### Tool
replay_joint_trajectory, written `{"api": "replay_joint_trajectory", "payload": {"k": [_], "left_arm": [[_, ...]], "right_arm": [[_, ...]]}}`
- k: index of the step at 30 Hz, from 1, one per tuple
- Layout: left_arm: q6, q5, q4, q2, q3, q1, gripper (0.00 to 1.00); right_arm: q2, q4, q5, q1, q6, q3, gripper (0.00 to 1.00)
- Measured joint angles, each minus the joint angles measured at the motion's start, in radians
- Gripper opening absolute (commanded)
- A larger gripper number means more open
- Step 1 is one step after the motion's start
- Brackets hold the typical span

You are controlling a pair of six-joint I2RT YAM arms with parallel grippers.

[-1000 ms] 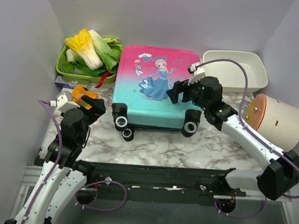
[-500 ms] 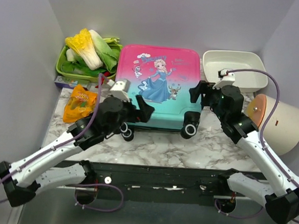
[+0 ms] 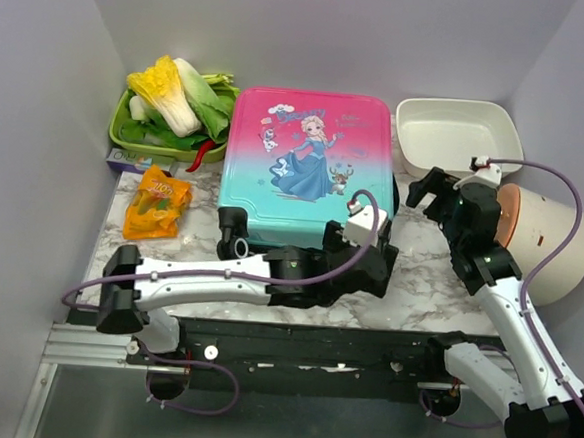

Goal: Open, take out, and arrange the luggage

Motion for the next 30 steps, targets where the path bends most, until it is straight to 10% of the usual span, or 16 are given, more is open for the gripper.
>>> {"api": "replay_joint_trajectory", "payload": {"k": [21, 24, 28, 30], "left_arm": [[-0.276, -0.053, -0.079, 0.379, 0.191, 0.051, 0.96], [-0.309, -0.033, -0.088, 0.412, 0.190, 0.096, 0.78], [-0.312, -0.021, -0.076, 0.420, 0.185, 0.111, 0.00], [-0.317, -0.023, -0.072, 0.420, 0.183, 0.111, 0.00]], "right_arm": [[-0.091, 0.010, 0.049, -0.018, 0.006, -0.092, 1.00], [-0.091, 0.017, 0.052, -0.018, 0.006, -0.093, 1.00], [-0.092, 0.026, 0.053, -0.018, 0.006, -0.094, 1.00], [-0.092, 0.032, 0.053, -0.018, 0.006, -0.097, 1.00]]}}
